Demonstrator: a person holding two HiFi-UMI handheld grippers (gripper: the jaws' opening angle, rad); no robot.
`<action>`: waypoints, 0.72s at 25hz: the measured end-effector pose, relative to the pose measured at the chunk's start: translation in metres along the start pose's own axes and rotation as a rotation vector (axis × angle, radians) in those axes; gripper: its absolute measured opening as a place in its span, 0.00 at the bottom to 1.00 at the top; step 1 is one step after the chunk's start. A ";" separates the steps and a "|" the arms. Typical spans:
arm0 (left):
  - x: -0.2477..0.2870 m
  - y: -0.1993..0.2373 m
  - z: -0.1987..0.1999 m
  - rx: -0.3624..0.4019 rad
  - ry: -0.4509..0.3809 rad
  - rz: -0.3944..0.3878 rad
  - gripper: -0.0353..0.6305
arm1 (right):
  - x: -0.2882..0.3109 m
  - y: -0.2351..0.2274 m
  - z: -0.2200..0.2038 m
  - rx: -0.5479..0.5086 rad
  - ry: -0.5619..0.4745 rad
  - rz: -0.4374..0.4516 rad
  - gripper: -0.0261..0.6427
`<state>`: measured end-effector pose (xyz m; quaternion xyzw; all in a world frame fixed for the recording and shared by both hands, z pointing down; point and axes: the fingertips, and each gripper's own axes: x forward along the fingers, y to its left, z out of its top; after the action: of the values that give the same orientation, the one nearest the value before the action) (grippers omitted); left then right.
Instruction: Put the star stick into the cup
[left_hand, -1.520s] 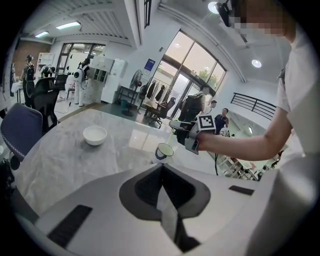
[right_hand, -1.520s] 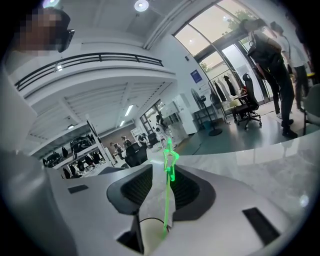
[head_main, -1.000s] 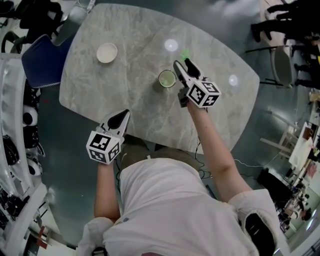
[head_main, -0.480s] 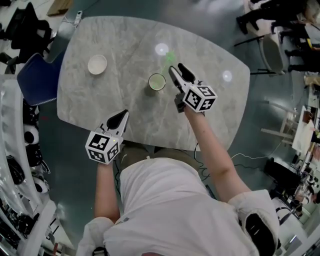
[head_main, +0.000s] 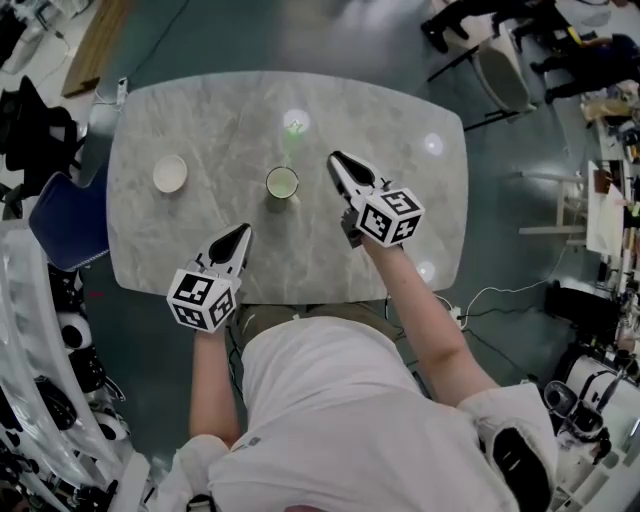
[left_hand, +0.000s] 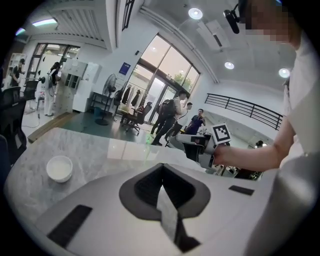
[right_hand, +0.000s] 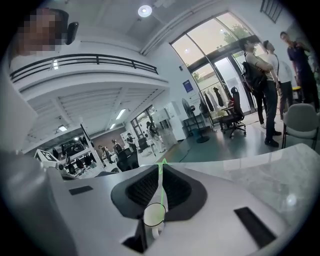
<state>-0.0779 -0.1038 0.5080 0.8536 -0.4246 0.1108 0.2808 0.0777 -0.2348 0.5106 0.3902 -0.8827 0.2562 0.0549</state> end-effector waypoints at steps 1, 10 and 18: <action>0.003 -0.005 0.004 0.017 -0.001 -0.018 0.06 | -0.007 0.002 0.003 -0.007 -0.005 -0.004 0.08; 0.029 -0.048 0.044 0.169 -0.037 -0.160 0.06 | -0.074 0.027 0.032 -0.115 -0.061 -0.052 0.05; 0.045 -0.086 0.072 0.266 -0.096 -0.242 0.06 | -0.130 0.038 0.048 -0.121 -0.143 -0.089 0.05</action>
<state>0.0136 -0.1330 0.4354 0.9323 -0.3133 0.0906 0.1562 0.1451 -0.1507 0.4152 0.4422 -0.8800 0.1713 0.0263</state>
